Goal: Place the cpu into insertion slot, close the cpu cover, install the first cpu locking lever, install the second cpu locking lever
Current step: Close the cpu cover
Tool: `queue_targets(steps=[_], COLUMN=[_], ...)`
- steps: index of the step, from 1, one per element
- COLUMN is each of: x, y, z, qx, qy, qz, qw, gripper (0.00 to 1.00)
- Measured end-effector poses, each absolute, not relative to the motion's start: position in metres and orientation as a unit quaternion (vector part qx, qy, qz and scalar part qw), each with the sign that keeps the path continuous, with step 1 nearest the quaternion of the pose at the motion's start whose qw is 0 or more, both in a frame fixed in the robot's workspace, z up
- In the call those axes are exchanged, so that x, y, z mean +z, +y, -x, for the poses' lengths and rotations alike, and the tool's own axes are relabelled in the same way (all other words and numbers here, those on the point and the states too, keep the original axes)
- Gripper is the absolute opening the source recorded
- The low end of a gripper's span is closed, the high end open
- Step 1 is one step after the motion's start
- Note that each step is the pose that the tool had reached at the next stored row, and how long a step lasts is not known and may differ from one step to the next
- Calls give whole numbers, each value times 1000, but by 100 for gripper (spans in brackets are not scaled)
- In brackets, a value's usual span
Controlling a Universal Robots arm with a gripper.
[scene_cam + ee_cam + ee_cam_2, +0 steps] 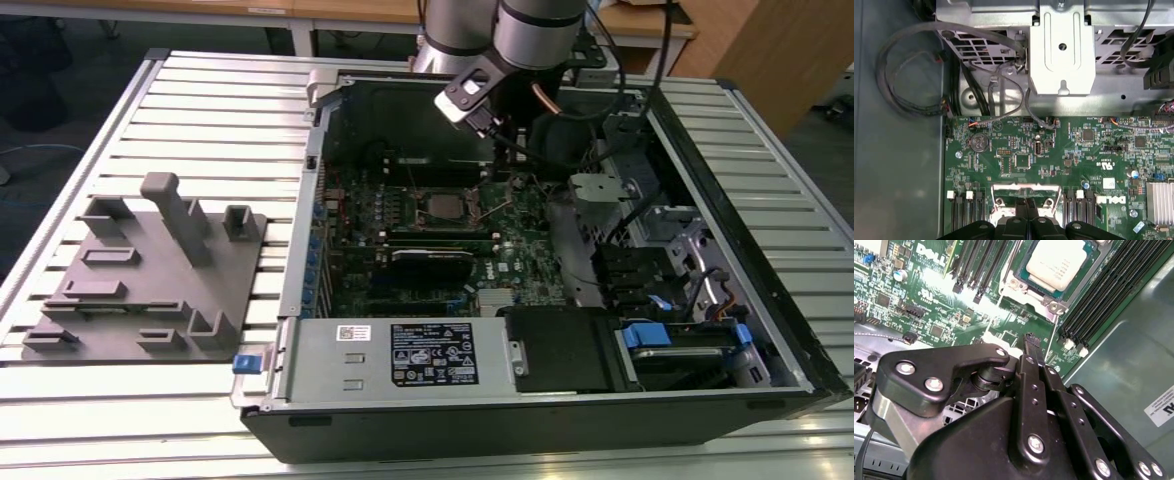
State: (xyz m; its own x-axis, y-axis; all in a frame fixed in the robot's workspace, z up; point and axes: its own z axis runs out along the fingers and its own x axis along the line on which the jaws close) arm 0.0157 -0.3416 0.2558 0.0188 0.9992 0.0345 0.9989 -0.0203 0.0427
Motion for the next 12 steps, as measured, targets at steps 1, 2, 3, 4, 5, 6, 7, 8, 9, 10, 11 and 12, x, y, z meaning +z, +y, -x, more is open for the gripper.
queue_targets(steps=[1,2,3,4,5,6,7,8,9,10,11,12], x=[256,256,256,256,256,256,256,256,256,256,256,256], y=[-342,-342,-342,-342,-342,-342,-342,-342,-342,-342,-342,-342], z=[-17,-18,-19,-20,-21,-23,-24,-25,-26,-28,-29,-31], qx=[27,27,27,27,27,27,27,27,27,27,27,27], qy=[700,700,700,700,700,700,700,700,700,700,700,700], qz=[-714,-714,-714,-714,-714,-714,-714,-714,-714,-714,-714,-714], qw=[3,3,3,3,3,3,3,3,3,3,3,3], gripper=[11,11,11,11,11,11,11,11,11,11,11,11])
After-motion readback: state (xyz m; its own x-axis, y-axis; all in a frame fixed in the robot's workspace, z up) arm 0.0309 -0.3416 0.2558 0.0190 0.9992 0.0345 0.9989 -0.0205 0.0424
